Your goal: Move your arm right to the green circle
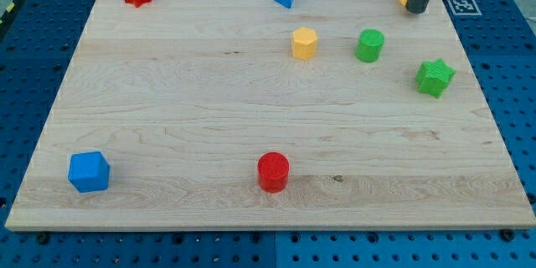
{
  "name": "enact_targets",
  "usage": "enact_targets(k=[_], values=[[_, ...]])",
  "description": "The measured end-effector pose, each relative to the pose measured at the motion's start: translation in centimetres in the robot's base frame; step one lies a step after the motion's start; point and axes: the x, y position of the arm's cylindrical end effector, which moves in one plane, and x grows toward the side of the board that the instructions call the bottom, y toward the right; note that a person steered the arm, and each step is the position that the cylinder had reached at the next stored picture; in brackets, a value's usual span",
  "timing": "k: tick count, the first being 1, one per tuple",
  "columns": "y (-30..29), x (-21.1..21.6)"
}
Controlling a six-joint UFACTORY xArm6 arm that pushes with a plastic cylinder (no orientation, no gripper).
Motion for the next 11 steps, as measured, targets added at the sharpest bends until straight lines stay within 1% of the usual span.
enact_targets(k=[1, 2, 3, 4, 8, 11], values=[[0.0, -0.1], [-1.6, 0.8], [-3.2, 3.9], [-3.6, 5.7], [-3.6, 9.5], [-3.5, 9.7]])
